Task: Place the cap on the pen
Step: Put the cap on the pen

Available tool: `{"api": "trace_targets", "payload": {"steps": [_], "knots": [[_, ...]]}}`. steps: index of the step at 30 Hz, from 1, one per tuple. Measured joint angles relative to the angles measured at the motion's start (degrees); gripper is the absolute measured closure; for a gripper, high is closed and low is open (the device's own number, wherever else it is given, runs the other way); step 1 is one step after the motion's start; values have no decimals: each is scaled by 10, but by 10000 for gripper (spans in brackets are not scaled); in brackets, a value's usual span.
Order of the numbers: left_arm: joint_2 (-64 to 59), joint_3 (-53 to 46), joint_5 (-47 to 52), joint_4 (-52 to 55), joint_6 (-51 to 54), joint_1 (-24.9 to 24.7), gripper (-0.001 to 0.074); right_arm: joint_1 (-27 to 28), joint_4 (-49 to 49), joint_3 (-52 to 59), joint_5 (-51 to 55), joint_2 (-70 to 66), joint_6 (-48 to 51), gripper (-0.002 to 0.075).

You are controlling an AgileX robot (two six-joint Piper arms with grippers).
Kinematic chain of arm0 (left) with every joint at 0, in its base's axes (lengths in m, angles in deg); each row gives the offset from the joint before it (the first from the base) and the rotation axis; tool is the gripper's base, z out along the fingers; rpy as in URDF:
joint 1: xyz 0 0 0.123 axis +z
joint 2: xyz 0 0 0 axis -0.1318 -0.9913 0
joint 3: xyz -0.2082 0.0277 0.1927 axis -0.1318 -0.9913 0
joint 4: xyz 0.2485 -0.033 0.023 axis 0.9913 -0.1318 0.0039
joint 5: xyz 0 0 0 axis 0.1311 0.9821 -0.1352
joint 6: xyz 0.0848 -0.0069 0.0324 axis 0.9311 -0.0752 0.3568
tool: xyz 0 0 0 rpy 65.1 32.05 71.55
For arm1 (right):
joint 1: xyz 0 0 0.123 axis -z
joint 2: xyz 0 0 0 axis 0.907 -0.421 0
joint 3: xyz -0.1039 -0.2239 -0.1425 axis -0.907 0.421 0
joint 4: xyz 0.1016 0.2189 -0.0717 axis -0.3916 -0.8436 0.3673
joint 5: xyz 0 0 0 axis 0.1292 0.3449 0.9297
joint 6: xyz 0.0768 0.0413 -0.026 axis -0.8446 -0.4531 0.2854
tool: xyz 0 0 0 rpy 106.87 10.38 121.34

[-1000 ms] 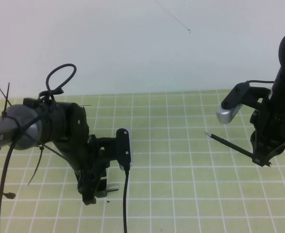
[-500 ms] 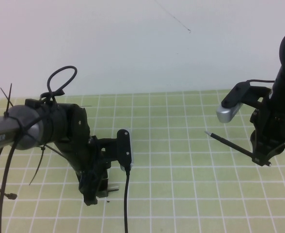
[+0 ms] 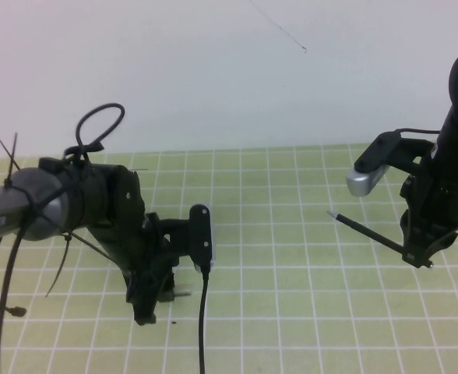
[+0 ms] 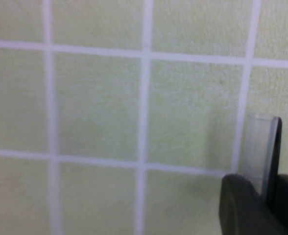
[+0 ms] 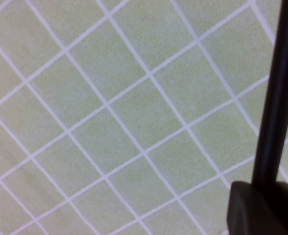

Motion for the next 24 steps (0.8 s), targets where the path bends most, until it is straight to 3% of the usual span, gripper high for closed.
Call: {"api": "trace_targets", "payload": {"steps": [6, 10, 20, 24], "knots": [[55, -1, -20, 7, 11, 0, 652, -3, -15, 0, 12, 11, -5, 727], [91, -1, -20, 8, 39, 0, 653, -17, -81, 1, 31, 28, -25, 727], [174, -1, -18, 8, 83, 0, 654, -149, -117, 1, 31, 38, -89, 727], [196, -1, -9, 9, 96, 0, 654, -167, -118, 1, 31, 38, -103, 727]]}}
